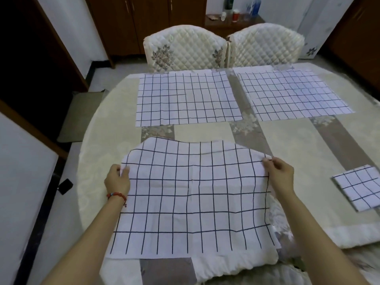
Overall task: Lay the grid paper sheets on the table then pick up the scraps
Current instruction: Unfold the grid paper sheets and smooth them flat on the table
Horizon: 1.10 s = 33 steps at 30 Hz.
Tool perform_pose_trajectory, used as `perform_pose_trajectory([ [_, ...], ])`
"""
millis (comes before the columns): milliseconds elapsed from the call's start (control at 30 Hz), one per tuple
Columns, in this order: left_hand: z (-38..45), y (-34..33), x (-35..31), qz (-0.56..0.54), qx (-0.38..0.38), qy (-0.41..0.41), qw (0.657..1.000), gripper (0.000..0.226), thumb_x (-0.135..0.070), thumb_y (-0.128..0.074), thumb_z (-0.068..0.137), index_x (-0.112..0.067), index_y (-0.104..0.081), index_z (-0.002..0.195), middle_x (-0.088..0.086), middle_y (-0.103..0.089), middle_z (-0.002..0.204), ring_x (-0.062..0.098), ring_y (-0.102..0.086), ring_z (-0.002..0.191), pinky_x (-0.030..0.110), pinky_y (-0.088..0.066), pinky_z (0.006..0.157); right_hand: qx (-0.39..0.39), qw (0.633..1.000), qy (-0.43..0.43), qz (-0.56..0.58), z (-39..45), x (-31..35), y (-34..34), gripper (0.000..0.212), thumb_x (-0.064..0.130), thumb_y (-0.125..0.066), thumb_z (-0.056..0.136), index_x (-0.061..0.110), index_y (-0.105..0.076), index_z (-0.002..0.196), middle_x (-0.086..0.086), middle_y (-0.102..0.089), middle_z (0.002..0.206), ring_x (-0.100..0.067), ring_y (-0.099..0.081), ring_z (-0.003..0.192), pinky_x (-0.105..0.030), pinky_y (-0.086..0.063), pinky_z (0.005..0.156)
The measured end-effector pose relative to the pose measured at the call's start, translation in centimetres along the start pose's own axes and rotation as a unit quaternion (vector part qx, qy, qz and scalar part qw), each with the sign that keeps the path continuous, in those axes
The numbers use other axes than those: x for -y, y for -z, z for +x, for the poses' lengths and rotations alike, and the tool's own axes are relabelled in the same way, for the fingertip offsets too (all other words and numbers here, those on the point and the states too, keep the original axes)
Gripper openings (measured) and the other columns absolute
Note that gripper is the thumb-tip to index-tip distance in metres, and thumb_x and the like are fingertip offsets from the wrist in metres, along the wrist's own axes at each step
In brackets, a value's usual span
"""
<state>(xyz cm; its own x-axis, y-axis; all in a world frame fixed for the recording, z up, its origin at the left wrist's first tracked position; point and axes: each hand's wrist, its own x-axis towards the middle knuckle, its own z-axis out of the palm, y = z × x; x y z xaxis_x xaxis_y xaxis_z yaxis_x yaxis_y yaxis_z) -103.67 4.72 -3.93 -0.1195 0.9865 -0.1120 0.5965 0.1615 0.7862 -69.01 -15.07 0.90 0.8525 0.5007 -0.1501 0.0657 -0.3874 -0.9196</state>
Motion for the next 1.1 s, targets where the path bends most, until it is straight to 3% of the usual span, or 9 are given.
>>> perform_pose_trajectory([
  [67, -0.1, 0.1, 0.7, 0.009, 0.001, 0.010, 1.000, 0.026, -0.017, -0.054, 0.090, 0.009, -0.054, 0.095, 0.031, -0.060, 0.096, 0.041, -0.056, 0.092, 0.042, -0.044, 0.078, -0.022, 1.000, 0.007, -0.020, -0.2, -0.5, 0.0, 0.027, 0.012, -0.059, 0.086, 0.017, -0.057, 0.060, 0.001, -0.050, 0.054, -0.011, -0.042, 0.058, -0.022, -0.032, 0.053],
  [133, -0.1, -0.1, 0.9, 0.028, 0.014, 0.016, 0.999, 0.027, -0.017, -0.055, 0.090, 0.010, -0.055, 0.096, 0.031, -0.061, 0.099, 0.042, -0.056, 0.095, 0.041, -0.044, 0.079, -0.029, 0.998, -0.026, -0.057, -0.2, -1.2, -0.3, 0.013, 0.014, -0.057, 0.087, 0.006, -0.067, 0.083, -0.013, -0.062, 0.075, -0.020, -0.051, 0.073, -0.026, -0.036, 0.063],
  [233, 0.1, -0.6, 0.3, 0.044, 0.031, 0.026, 0.998, 0.028, -0.019, -0.054, 0.089, 0.009, -0.057, 0.094, 0.030, -0.061, 0.101, 0.041, -0.056, 0.095, 0.038, -0.042, 0.077, -0.019, 0.995, -0.056, -0.079, 0.3, -1.8, -0.9, 0.024, 0.014, -0.055, 0.089, -0.004, -0.065, 0.100, -0.021, -0.065, 0.096, -0.026, -0.055, 0.084, -0.023, -0.036, 0.070],
  [367, 0.2, -1.0, 0.2, 0.073, 0.034, 0.018, 0.997, 0.028, -0.020, -0.053, 0.090, 0.005, -0.054, 0.078, 0.029, -0.062, 0.092, 0.039, -0.055, 0.085, 0.032, -0.035, 0.067, -0.023, 0.992, -0.080, -0.096, 0.8, -1.6, -1.6, 0.026, 0.018, -0.058, 0.087, -0.005, -0.065, 0.096, -0.025, -0.065, 0.093, -0.038, -0.060, 0.097, -0.026, -0.034, 0.071],
  [500, 0.0, -1.1, 0.7, 0.075, 0.016, 0.002, 0.997, 0.034, -0.016, -0.053, 0.089, -0.005, -0.038, 0.060, 0.023, -0.049, 0.069, 0.029, -0.044, 0.068, 0.031, -0.030, 0.061, -0.014, 0.988, -0.098, -0.122, 2.0, -1.6, -2.1, 0.006, 0.015, -0.060, 0.083, 0.009, -0.062, 0.084, -0.012, -0.057, 0.080, -0.027, -0.052, 0.080, -0.026, -0.034, 0.066],
  [633, 0.1, -1.3, 0.8, 0.080, 0.017, 0.001, 0.997, 0.028, -0.016, -0.057, 0.088, 0.000, -0.048, 0.067, 0.017, -0.048, 0.069, 0.028, -0.043, 0.069, 0.031, -0.030, 0.062, -0.012, 0.985, -0.085, -0.151, 3.8, -1.8, -2.4, 0.009, 0.015, -0.059, 0.082, 0.006, -0.063, 0.080, -0.011, -0.057, 0.077, -0.031, -0.056, 0.083, -0.027, -0.035, 0.069],
  [867, 0.4, -1.5, 1.0, 0.064, 0.019, 0.015, 0.998, 0.025, -0.019, -0.062, 0.085, 0.005, -0.065, 0.084, 0.023, -0.067, 0.084, 0.035, -0.059, 0.083, 0.028, -0.037, 0.070, -0.029, 0.983, -0.084, -0.161, 6.0, -1.6, -2.9, 0.036, 0.025, -0.064, 0.082, 0.002, -0.061, 0.110, -0.022, -0.064, 0.114, -0.036, -0.057, 0.108, -0.037, -0.044, 0.090],
  [967, 0.5, -1.5, 0.7, 0.052, 0.017, 0.031, 0.998, 0.026, -0.022, -0.062, 0.084, 0.004, -0.066, 0.086, 0.024, -0.069, 0.090, 0.037, -0.060, 0.089, 0.029, -0.039, 0.072, -0.042, 0.979, -0.094, -0.177, 5.4, -2.2, -2.3, 0.035, 0.026, -0.061, 0.083, 0.003, -0.061, 0.110, -0.021, -0.063, 0.114, -0.037, -0.057, 0.107, -0.040, -0.046, 0.092],
  [1100, 0.7, -1.2, 0.5, 0.038, 0.012, 0.050, 0.998, 0.027, -0.023, -0.063, 0.084, 0.003, -0.068, 0.090, 0.021, -0.070, 0.099, 0.036, -0.060, 0.098, 0.032, -0.043, 0.083, -0.023, 0.971, -0.115, -0.207, 4.5, -2.8, -1.2, 0.033, 0.031, -0.061, 0.083, 0.002, -0.067, 0.097, -0.021, -0.067, 0.101, -0.038, -0.060, 0.097, -0.039, -0.048, 0.084],
])
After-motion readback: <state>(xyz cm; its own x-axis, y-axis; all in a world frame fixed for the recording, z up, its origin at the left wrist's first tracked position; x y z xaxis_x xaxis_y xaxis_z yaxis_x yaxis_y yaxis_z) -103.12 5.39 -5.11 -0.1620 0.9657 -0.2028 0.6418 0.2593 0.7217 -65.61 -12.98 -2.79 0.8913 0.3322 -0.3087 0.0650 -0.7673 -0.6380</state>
